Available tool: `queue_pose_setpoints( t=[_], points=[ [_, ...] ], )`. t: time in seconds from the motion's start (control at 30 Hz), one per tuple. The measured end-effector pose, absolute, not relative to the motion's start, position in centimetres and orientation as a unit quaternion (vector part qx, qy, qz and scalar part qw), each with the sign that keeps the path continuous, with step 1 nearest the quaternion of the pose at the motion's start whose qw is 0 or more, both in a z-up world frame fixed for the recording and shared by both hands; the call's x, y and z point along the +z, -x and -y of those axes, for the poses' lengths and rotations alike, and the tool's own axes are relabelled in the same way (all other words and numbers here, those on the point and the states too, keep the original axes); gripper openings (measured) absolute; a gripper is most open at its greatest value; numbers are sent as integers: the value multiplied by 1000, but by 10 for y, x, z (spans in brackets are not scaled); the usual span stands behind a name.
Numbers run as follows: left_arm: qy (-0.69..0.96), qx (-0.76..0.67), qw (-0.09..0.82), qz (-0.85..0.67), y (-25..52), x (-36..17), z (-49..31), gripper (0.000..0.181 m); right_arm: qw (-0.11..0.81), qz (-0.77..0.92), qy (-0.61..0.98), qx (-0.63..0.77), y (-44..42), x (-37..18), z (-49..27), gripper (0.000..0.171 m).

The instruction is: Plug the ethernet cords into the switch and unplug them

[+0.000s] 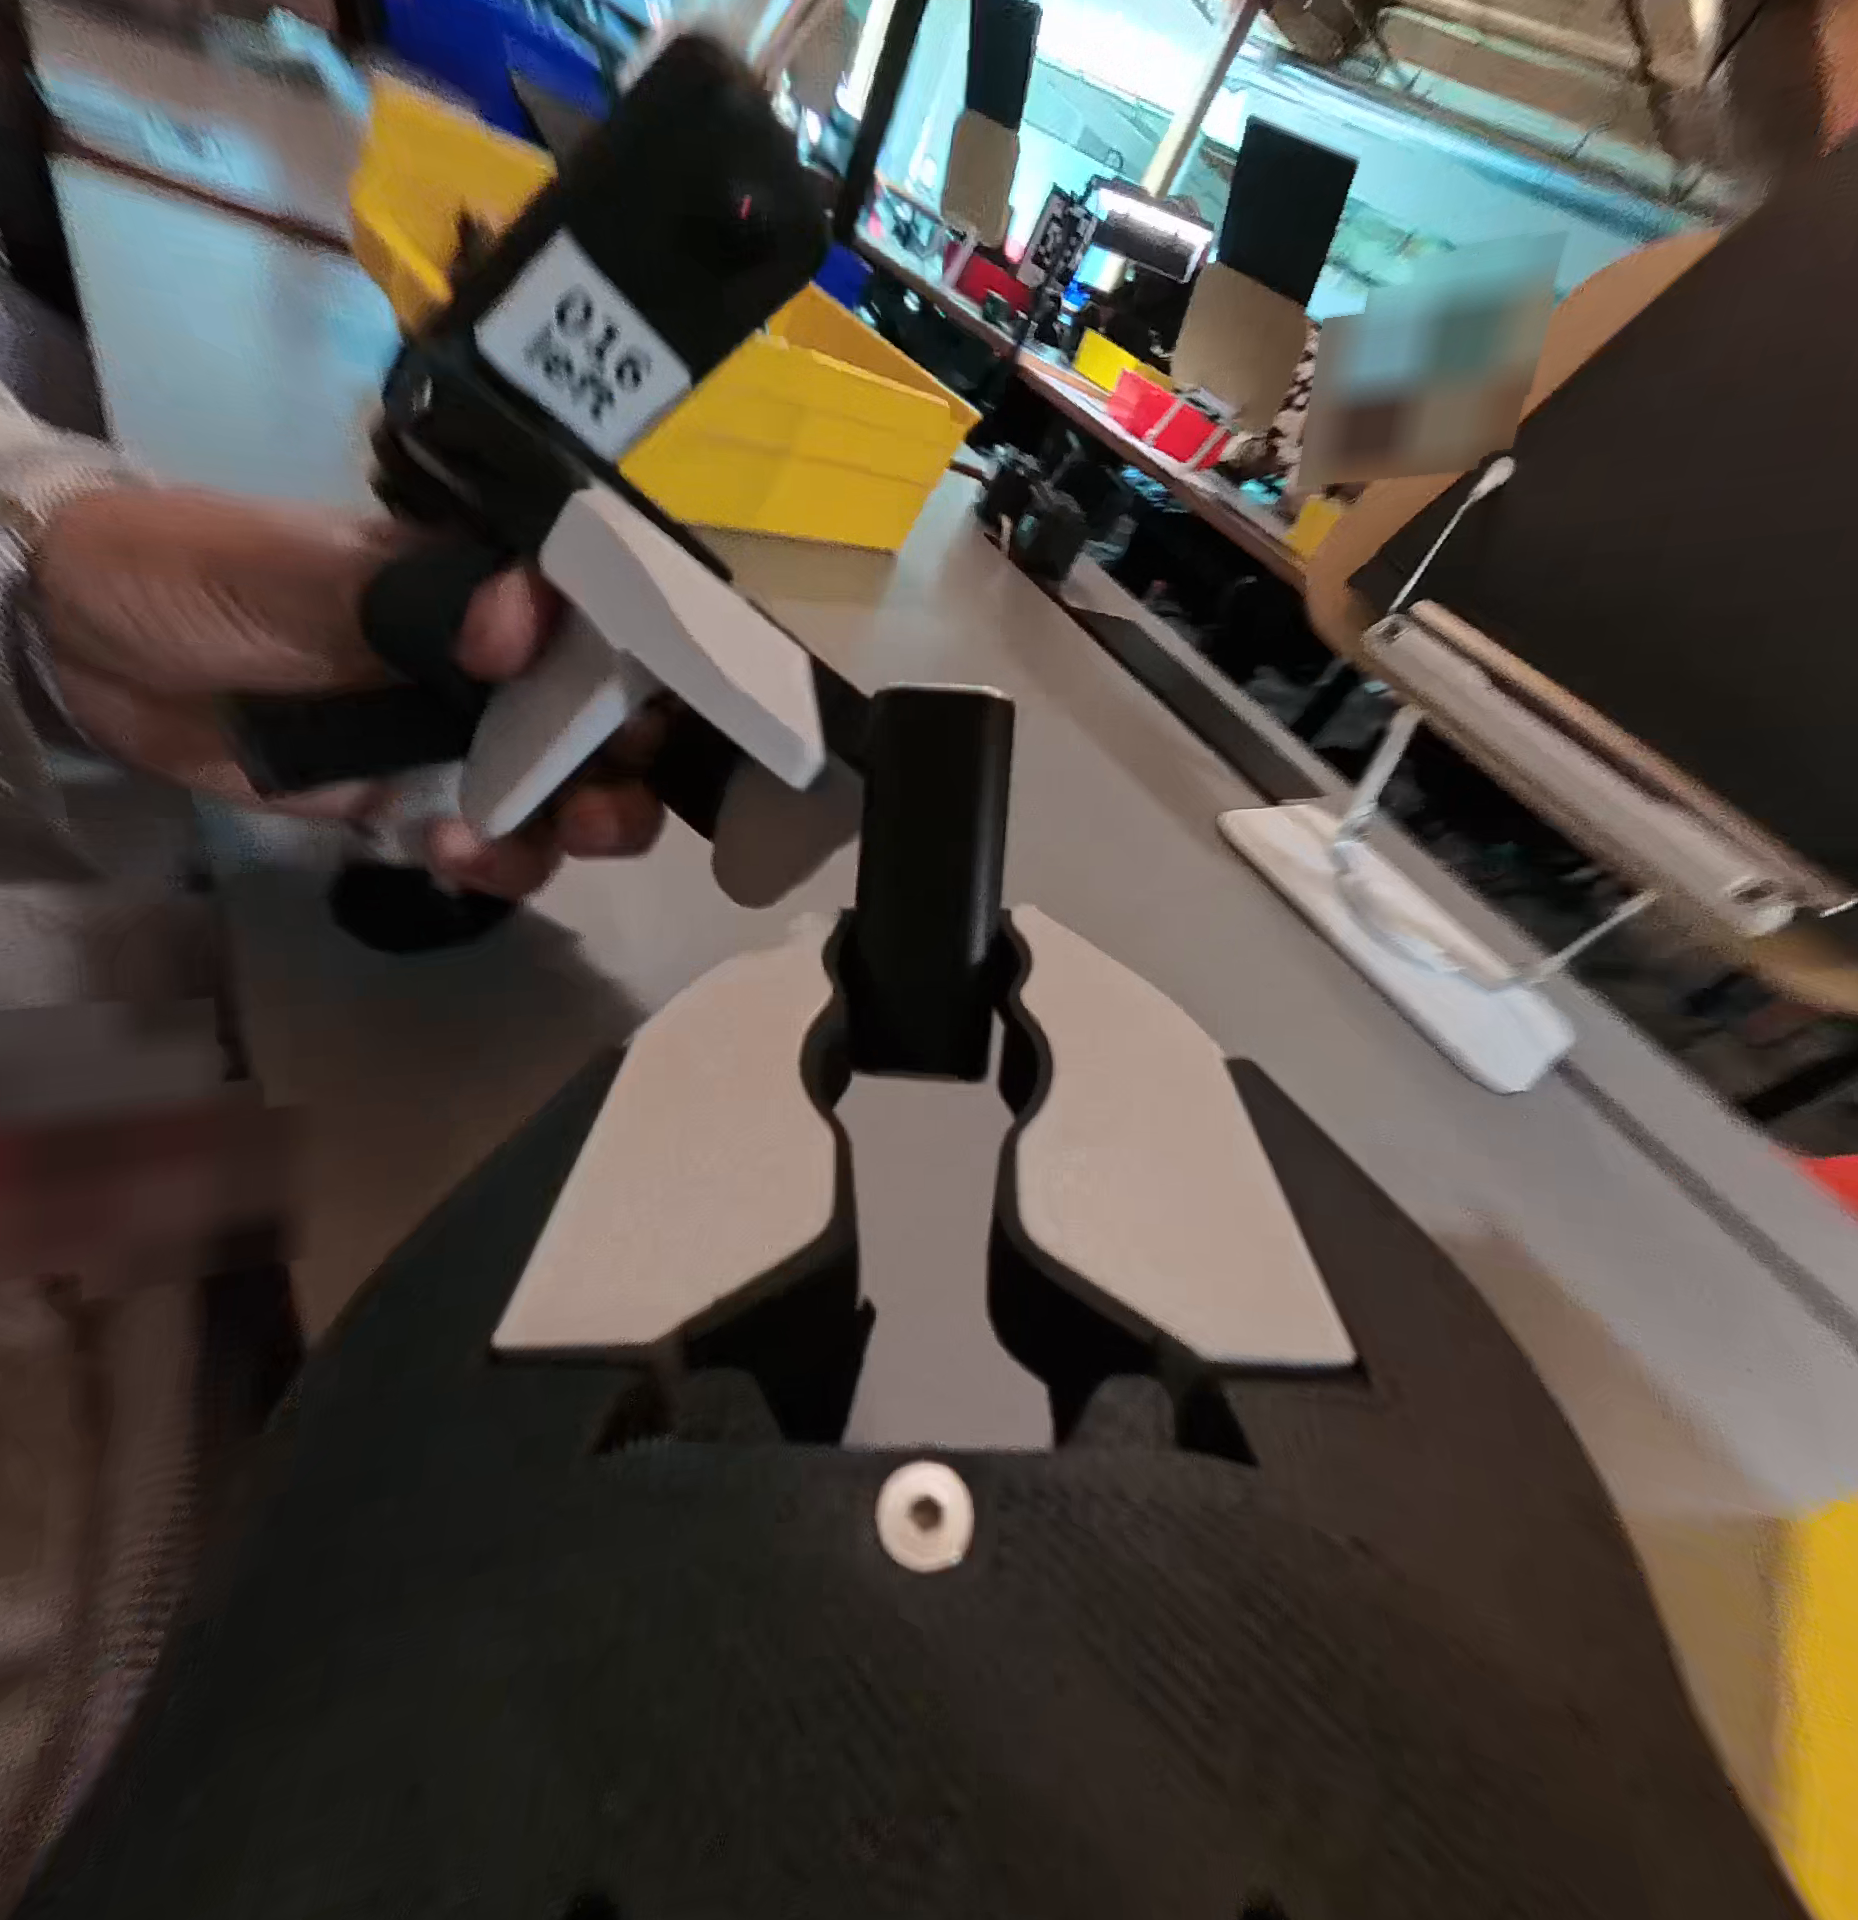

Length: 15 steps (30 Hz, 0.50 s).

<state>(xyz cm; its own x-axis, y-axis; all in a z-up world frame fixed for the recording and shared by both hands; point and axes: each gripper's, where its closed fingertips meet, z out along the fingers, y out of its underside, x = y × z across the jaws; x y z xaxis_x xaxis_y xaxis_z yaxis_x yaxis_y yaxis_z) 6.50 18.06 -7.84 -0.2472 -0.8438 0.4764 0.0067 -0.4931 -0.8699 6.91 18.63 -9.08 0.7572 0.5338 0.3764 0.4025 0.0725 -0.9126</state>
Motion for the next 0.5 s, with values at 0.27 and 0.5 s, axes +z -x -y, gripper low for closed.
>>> queue_pose_setpoints(
  t=[0.27, 0.5],
  points=[
    [479, -715, 291, -417, -66, -75, -164, 66, 618, 295, 660, 308, -47, -78, -170, 25],
    [471, -664, 328, -479, -60, -81, -163, 27, 594, 306, 701, 251, -49, -99, -178, 31]
  ],
)
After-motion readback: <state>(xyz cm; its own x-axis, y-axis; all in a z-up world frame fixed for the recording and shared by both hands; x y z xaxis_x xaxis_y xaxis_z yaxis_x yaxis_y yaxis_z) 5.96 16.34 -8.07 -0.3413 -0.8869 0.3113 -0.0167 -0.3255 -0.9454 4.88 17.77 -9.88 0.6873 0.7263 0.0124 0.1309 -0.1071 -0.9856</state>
